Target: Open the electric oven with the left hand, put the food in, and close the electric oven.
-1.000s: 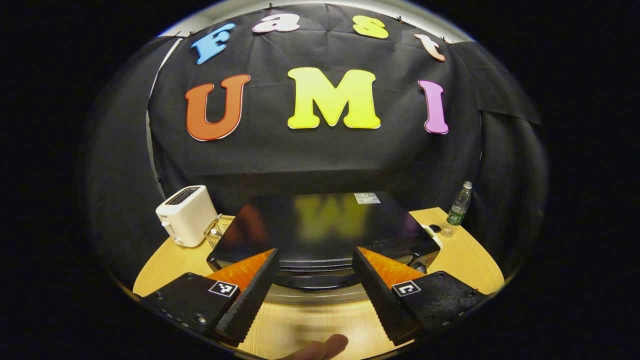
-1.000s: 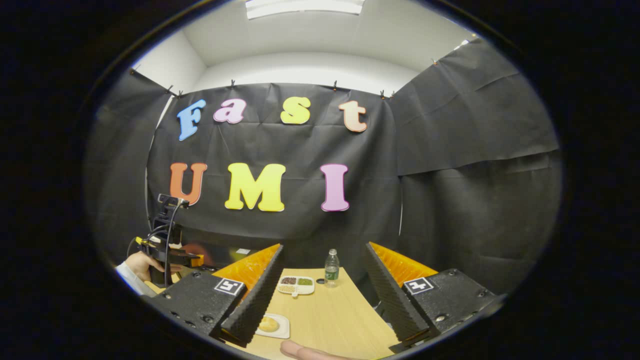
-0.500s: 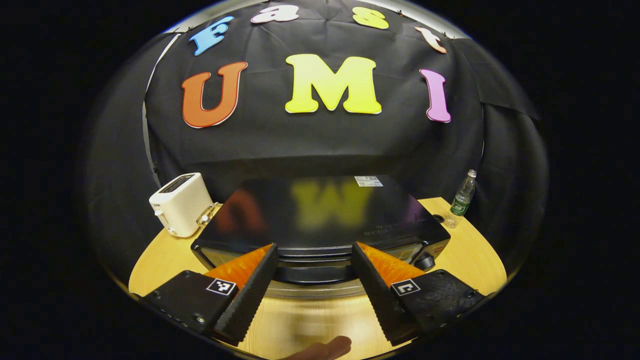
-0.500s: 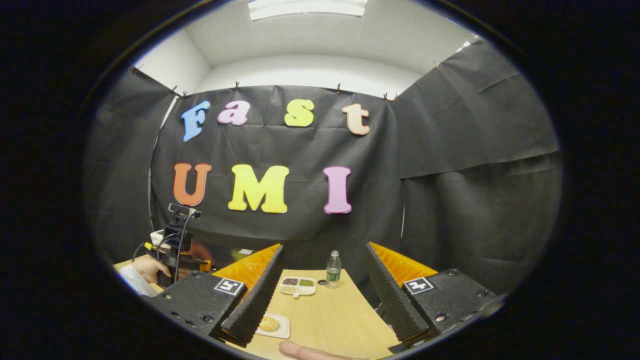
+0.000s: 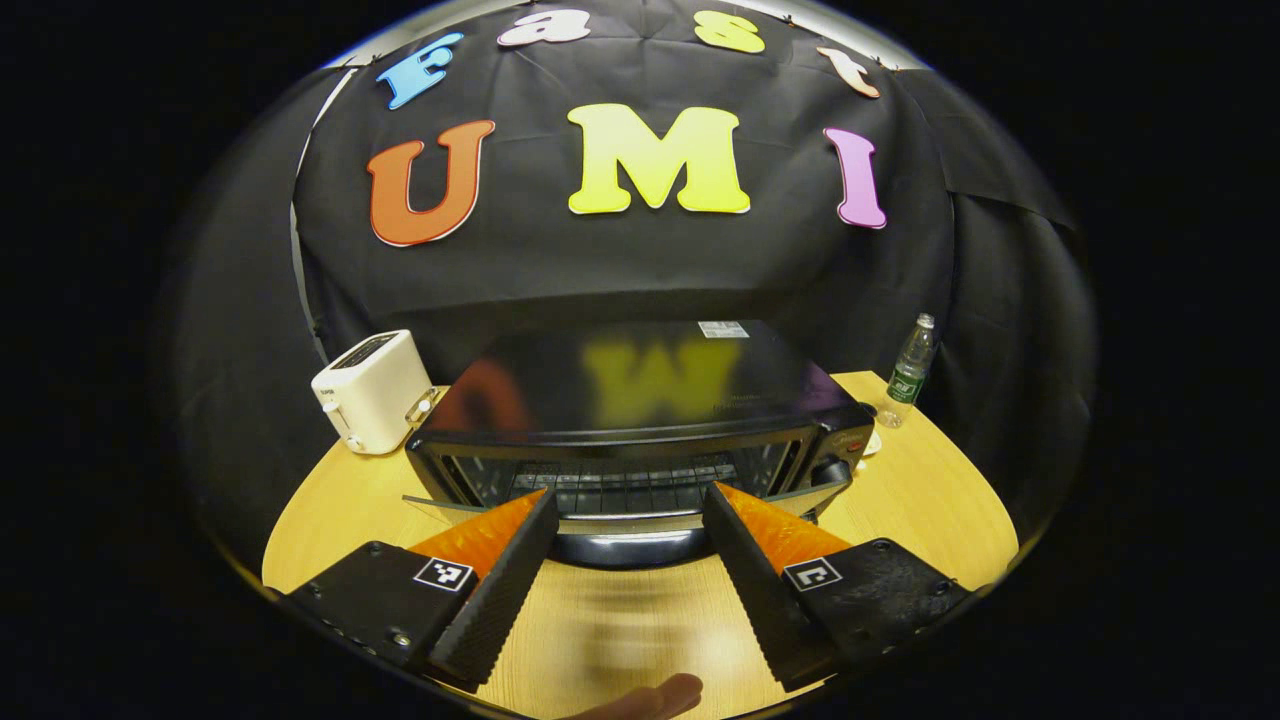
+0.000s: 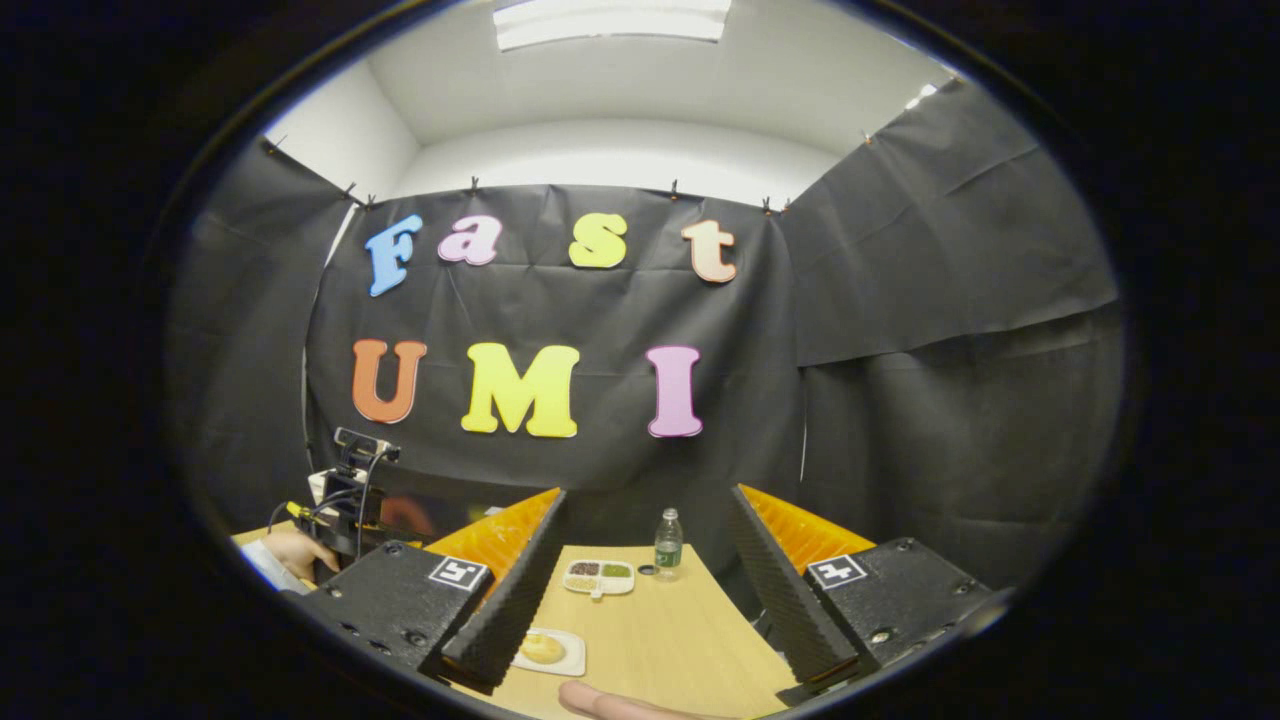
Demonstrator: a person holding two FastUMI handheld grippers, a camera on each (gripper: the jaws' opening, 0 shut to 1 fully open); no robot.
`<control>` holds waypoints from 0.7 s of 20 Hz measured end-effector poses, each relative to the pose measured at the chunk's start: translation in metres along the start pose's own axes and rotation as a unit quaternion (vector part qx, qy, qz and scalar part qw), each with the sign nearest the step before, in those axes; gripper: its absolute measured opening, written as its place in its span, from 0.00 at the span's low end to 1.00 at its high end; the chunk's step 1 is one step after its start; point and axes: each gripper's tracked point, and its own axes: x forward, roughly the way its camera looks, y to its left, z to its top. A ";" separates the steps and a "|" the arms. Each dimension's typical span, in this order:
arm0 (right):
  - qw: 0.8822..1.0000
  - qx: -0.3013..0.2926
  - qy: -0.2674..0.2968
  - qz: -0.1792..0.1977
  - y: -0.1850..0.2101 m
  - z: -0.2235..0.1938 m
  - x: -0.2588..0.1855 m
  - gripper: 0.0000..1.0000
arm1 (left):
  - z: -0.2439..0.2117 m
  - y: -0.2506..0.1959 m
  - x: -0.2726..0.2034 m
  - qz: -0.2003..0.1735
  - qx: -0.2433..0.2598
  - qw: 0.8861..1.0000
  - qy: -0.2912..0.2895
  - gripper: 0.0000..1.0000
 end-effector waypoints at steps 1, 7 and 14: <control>1.000 -0.001 -0.002 -0.001 0.000 0.001 -0.002 0.96 | -0.006 0.000 -0.005 -0.001 -0.001 1.000 0.001 0.98; 1.000 -0.006 -0.007 0.006 0.011 0.005 -0.017 0.96 | -0.039 -0.002 -0.027 -0.005 -0.004 1.000 0.013 0.96; 1.000 -0.004 -0.013 0.012 0.019 0.008 -0.030 0.96 | -0.080 -0.003 -0.042 -0.007 0.001 1.000 0.024 0.97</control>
